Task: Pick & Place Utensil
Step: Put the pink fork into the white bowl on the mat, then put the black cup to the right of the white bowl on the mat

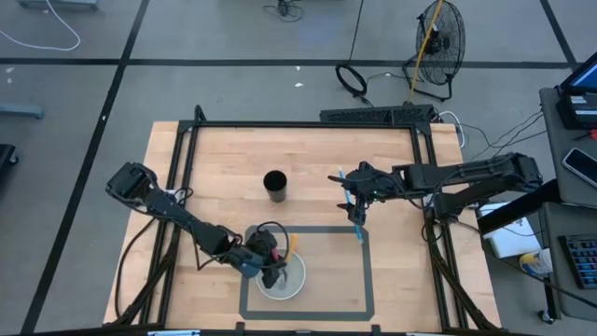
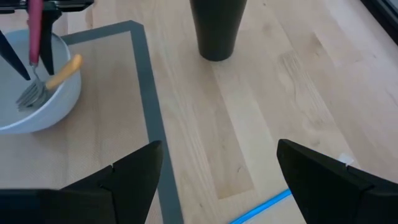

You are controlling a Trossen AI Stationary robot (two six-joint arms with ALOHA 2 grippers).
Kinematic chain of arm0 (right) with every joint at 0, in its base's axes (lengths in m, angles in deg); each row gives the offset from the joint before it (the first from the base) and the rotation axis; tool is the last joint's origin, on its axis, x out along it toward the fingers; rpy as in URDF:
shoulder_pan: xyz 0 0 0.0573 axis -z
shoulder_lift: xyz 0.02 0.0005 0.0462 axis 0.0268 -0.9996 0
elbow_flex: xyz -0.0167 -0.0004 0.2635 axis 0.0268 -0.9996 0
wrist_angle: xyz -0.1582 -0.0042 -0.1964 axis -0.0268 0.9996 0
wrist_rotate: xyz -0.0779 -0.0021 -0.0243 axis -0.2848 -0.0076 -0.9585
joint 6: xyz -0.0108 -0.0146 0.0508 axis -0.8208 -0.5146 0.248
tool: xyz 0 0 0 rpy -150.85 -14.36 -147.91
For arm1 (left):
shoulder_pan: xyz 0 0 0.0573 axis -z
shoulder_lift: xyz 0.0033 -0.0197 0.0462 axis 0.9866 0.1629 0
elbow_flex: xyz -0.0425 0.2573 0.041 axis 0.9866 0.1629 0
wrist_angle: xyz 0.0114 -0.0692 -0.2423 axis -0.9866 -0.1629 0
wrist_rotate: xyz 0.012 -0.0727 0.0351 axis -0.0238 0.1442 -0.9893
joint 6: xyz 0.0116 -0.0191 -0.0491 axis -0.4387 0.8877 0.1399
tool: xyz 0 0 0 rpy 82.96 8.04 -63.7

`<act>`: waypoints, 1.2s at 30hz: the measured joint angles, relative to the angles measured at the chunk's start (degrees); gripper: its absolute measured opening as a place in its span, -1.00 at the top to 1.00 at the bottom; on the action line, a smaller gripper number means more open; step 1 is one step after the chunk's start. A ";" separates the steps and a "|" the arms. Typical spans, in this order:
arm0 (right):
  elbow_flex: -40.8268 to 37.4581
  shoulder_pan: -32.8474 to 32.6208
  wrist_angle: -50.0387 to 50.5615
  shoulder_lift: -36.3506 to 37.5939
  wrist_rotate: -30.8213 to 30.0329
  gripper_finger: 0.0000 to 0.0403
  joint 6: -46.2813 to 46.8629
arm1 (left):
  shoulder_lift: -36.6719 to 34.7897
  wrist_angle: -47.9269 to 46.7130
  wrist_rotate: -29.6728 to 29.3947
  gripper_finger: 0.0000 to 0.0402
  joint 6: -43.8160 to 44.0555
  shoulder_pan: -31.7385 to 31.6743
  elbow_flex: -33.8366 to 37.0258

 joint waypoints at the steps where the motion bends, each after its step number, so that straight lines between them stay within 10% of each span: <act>1: 0.00 0.00 0.00 0.00 0.00 -0.55 0.00 | 0.00 -0.09 -0.01 0.34 0.00 -0.01 0.00; 12: 0.00 0.00 0.22 0.00 0.11 -0.55 -0.02 | -1.04 -1.13 -0.98 -0.01 0.19 -0.01 0.00; 36: 0.00 0.00 0.35 -0.02 0.13 -0.55 0.85 | -13.63 -19.94 -7.73 0.06 -1.89 -0.01 0.00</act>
